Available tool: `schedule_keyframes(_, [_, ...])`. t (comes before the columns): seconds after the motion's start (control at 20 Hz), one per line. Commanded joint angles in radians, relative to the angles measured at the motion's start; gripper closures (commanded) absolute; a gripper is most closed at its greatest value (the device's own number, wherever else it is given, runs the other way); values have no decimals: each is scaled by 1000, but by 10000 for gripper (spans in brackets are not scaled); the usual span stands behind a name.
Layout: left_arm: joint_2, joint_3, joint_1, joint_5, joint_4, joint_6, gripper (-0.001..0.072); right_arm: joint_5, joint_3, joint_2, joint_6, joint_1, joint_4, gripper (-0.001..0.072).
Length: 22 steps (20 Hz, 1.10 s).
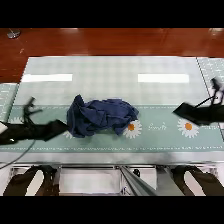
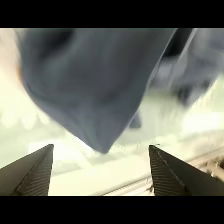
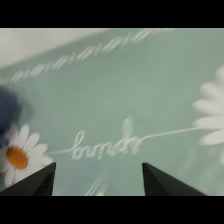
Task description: Fold the shirts.
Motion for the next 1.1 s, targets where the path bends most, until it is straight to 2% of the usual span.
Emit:
schedule_keyframes(0.0, [-19,-146,-114,154,-37,-5,11,-100,-180,2,-34,128,193,91])
schedule_keyframes(0.15, [-92,-137,-145,272,-35,-5,30,-169,-186,-73,-9,302,242,91])
schedule_keyframes(0.2, [-117,-128,-145,301,-34,-3,145,-200,-186,-109,-8,350,274,91])
schedule_keyframes(0.25, [-140,-116,-144,312,-34,18,505,-226,-186,-143,-9,386,312,91])
schedule_keyframes(0.3, [-157,-97,-145,315,-36,66,675,-257,-184,-177,-20,417,354,91])
schedule_keyframes(0.4, [-166,-55,-144,315,-34,94,681,-314,-169,-235,-35,465,420,91])
schedule_keyframes(0.65, [-166,31,-144,316,-34,97,681,-378,-70,-406,-72,594,545,91])
schedule_keyframes(0.95, [-166,35,-144,312,-34,111,681,-411,85,-617,-72,712,607,92])
schedule_keyframes(1.0, [-166,36,-144,312,-34,111,681,-415,111,-634,-72,720,611,107])
schedule_keyframes(1.05, [-166,36,-144,312,-34,111,681,-417,132,-644,-72,726,608,258])
